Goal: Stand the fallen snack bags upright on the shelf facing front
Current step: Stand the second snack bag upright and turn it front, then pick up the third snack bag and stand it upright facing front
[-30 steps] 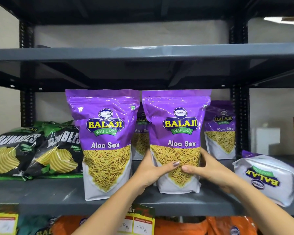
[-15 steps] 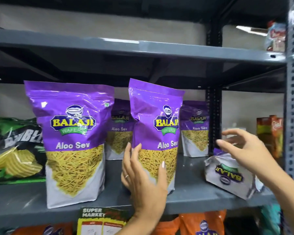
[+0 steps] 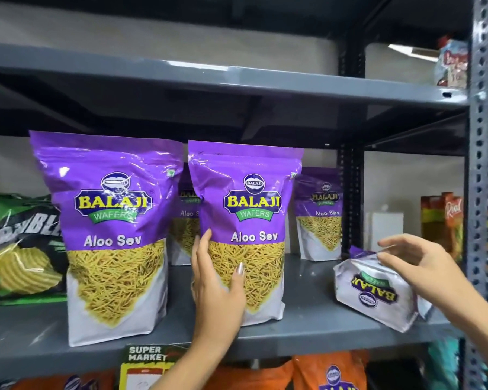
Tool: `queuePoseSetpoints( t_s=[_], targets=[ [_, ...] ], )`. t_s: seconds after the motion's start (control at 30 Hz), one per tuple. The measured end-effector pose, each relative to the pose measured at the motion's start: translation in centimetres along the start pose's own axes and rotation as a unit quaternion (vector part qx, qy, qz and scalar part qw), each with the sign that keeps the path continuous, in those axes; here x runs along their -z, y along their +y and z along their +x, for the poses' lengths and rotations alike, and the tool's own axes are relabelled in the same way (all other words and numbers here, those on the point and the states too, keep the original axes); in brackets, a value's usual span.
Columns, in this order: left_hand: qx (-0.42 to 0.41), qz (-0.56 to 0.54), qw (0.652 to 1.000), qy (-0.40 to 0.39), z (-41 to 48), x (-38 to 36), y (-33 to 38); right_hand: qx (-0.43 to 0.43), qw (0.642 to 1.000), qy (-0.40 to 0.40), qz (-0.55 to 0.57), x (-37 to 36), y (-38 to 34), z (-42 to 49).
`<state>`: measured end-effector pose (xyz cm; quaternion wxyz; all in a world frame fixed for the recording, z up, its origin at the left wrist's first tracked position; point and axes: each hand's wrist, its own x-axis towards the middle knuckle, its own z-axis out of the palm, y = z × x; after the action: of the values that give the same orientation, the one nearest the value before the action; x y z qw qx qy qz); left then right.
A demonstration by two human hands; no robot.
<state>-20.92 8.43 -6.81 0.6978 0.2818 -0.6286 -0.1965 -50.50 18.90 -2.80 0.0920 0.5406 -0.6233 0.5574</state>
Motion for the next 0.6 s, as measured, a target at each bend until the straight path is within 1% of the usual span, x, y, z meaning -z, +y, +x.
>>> queuePoseSetpoints(
  t_s=[0.07, 0.1, 0.13, 0.17, 0.2, 0.23, 0.27, 0.3, 0.33, 0.37, 0.4, 0.47, 0.53, 0.57, 0.6],
  targets=[
    [0.02, 0.02, 0.999, 0.036, -0.4, -0.3, 0.8, -0.008, 1.0, 0.005, 0.0, 0.3, -0.1, -0.1],
    [0.006, 0.039, 0.997, 0.07, -0.7, -0.4, 1.3, -0.013, 1.0, 0.019, -0.006, 0.6, -0.3, -0.2],
    [-0.044, 0.062, 0.992, 0.105, -1.1, -0.4, 1.8, -0.019, 0.999, 0.041, -0.02, 1.0, -0.6, -0.4],
    [-0.129, 0.081, 0.98, 0.127, -1.6, -0.7, 2.3, -0.027, 0.996, 0.068, -0.052, 1.5, -0.7, -0.5],
    [-0.228, 0.087, 0.962, 0.121, -2.1, -1.1, 2.5, -0.041, 0.991, 0.088, -0.097, 1.8, -0.7, -0.6],
    [-0.312, 0.067, 0.945, 0.077, -2.7, -2.0, 3.0, -0.066, 0.981, 0.094, -0.159, 2.4, -0.6, -0.7],
    [-0.36, 0.041, 0.932, 0.009, -3.1, -2.9, 3.3, -0.099, 0.966, 0.071, -0.228, 2.5, -0.3, -0.6],
    [-0.37, 0.021, 0.926, -0.067, -3.5, -4.1, 3.8, -0.145, 0.949, 0.026, -0.28, 2.7, 0.0, -0.7],
    [-0.346, 0.02, 0.929, -0.129, -3.5, -5.3, 4.2, -0.199, 0.933, -0.019, -0.298, 2.5, 0.3, -0.6],
    [-0.291, 0.035, 0.94, -0.176, -3.3, -6.7, 4.6, -0.249, 0.919, -0.058, -0.299, 2.3, 0.5, -0.5],
    [-0.217, 0.055, 0.951, -0.211, -2.8, -8.4, 4.8, -0.285, 0.911, -0.085, -0.285, 2.0, 0.7, -0.4],
    [-0.043, 0.062, 0.959, -0.273, -1.0, -11.9, 4.8, -0.317, 0.915, -0.099, -0.23, 1.6, 1.4, 0.0],
    [0.139, 0.018, 0.941, -0.309, 0.8, -14.9, 4.6, -0.335, 0.925, -0.075, -0.164, 1.5, 2.3, 0.2],
    [0.22, -0.014, 0.923, -0.315, 1.5, -16.0, 4.3, -0.337, 0.929, -0.062, -0.138, 1.4, 2.5, 0.2],
    [0.281, -0.038, 0.905, -0.318, 1.7, -16.9, 4.0, -0.339, 0.932, -0.051, -0.115, 1.3, 2.9, 0.1]
  ],
)
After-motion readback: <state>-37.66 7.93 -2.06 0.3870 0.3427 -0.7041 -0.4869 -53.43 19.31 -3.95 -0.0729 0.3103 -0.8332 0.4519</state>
